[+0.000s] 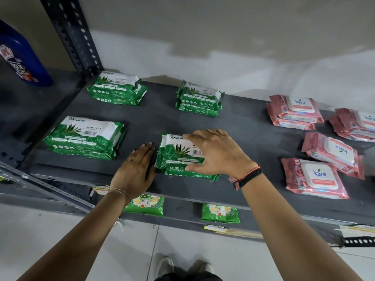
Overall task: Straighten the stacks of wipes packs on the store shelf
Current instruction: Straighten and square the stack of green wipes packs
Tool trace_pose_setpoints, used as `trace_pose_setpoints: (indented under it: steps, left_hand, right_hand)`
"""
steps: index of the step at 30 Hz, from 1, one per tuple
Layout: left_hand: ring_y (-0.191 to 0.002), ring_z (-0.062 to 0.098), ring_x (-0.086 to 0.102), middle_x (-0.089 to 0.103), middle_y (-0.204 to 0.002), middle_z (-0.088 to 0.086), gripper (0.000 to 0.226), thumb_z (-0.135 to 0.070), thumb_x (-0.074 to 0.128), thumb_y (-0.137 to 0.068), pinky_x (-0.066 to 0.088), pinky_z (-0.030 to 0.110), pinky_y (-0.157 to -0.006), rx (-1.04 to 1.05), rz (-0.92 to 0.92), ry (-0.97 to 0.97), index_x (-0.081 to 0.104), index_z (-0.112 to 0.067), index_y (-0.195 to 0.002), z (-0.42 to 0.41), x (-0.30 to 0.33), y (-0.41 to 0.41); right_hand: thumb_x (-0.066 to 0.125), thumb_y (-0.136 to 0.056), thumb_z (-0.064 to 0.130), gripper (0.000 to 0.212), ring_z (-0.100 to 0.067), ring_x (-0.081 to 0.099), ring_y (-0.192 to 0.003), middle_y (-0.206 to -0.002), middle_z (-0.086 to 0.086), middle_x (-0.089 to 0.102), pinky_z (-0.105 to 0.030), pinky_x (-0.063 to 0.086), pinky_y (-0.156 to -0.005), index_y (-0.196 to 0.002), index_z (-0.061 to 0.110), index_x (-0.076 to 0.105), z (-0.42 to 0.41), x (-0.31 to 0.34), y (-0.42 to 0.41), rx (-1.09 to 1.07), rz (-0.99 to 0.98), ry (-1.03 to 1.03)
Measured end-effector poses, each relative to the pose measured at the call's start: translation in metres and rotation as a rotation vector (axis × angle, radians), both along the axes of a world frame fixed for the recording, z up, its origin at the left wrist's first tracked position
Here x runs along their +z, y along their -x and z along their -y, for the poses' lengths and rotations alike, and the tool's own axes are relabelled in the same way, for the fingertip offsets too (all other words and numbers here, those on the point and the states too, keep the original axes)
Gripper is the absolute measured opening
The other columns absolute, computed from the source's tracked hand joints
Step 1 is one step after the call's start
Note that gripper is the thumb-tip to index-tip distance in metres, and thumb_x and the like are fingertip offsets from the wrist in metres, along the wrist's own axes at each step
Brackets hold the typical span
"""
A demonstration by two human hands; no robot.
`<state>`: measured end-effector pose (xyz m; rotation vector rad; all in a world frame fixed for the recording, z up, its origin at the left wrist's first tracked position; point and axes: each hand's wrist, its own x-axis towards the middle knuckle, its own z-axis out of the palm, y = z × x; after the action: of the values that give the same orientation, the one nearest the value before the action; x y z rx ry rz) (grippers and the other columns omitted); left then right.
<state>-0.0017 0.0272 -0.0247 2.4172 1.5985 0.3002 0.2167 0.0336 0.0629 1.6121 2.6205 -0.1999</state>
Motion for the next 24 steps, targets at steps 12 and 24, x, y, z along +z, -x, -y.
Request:
trace_pose_setpoints:
  steps: [12,24]
  left_hand:
    - [-0.131,0.032,0.032,0.035,-0.142,0.018,0.062,-0.035,0.018,-0.082,0.022,0.041,-0.109,-0.003,0.014,-0.022,0.033,0.001,-0.130,0.001,0.001,-0.001]
    - [-0.134,0.030,0.024,0.029,-0.146,0.015,0.043,-0.012,0.041,-0.092,0.016,0.041,-0.111,0.134,0.180,-0.053,0.030,-0.005,-0.133,-0.005,0.033,-0.008]
  right_hand:
    - [0.059,-0.071,0.059,0.083,-0.024,0.041,-0.124,-0.139,0.000,0.044,-0.043,0.029,-0.104,-0.138,0.025,0.025,0.002,-0.005,-0.005,-0.024,-0.064,0.029]
    - [0.040,-0.081,0.061,0.070,-0.022,0.036,-0.132,-0.145,-0.003,0.040,-0.046,0.022,-0.113,-0.138,0.022,0.027,0.031,0.007,-0.057,-0.207,-0.183,-0.085]
